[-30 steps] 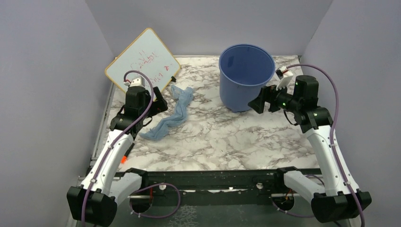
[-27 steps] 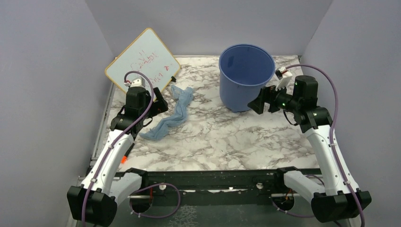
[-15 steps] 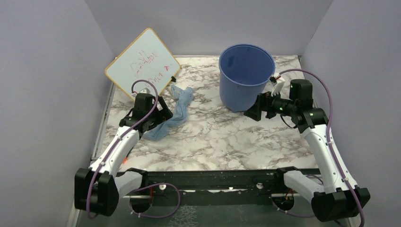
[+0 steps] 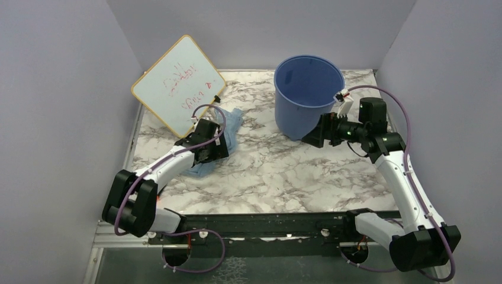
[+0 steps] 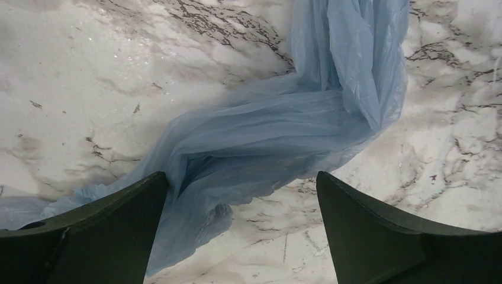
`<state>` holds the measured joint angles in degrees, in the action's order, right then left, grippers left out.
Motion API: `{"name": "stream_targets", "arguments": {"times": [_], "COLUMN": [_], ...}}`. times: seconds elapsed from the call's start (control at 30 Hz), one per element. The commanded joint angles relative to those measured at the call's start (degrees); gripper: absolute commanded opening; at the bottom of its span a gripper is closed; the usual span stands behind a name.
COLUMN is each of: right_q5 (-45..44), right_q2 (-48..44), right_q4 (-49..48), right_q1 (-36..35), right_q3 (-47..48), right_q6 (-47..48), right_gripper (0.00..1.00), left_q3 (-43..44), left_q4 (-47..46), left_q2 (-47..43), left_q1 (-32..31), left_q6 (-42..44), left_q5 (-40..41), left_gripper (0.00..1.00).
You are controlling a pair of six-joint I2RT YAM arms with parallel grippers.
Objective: Put the trash bags into the trash bin
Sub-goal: Move the trash bin to the center of the board.
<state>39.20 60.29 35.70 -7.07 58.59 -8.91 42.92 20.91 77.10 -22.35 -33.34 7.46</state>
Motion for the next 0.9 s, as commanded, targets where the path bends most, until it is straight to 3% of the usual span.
{"name": "stream_targets", "arguments": {"times": [0.0,0.17,0.3,0.4,0.5,0.63,0.77,0.87], "right_q5": [3.57,4.76,-0.05,-8.02,-18.74,-31.14,-36.34,-40.41], "right_q2": [0.06,-1.1,-1.04,-0.29,0.12,2.11,1.55,4.05], "right_q4": [-4.04,-6.82,-8.4,-9.26,-11.85,-16.47,-26.88,-28.29], "right_q1": [-0.34,-0.82,-1.6,-4.26,-8.46,-12.13,-12.27,-12.27], "right_q3": [-0.15,-1.06,-1.54,-1.22,-1.63,-4.04,-9.23,-8.33], "right_q6": [-3.46,-4.59,-6.83,-8.72,-11.7,-17.24,-22.03,-23.74], "right_gripper": [1.0,1.0,1.0,1.0,1.0,1.0,1.0,1.0], "left_q3": [2.56,2.9,2.24,1.2,0.69,0.68,-0.26,-1.76], "left_q4": [1.5,1.35,0.49,-0.82,-1.84,-1.93,-1.92,-2.16], "left_q2": [2.35,3.84,3.52,1.88,0.67,0.43,0.04,-1.1], "left_q1": [-2.48,-4.19,-5.9,-6.79,-7.3,-8.08,-9.24,-10.88], "left_q6": [3.71,6.56,8.51,8.88,9.79,10.66,10.83,10.07], "left_q5": [6.79,3.38,-1.0,-4.12,-7.3,-12.55,-16.68,-17.95], "left_gripper": [0.95,0.8,0.64,0.46,0.33,0.28,0.25,0.25]}}
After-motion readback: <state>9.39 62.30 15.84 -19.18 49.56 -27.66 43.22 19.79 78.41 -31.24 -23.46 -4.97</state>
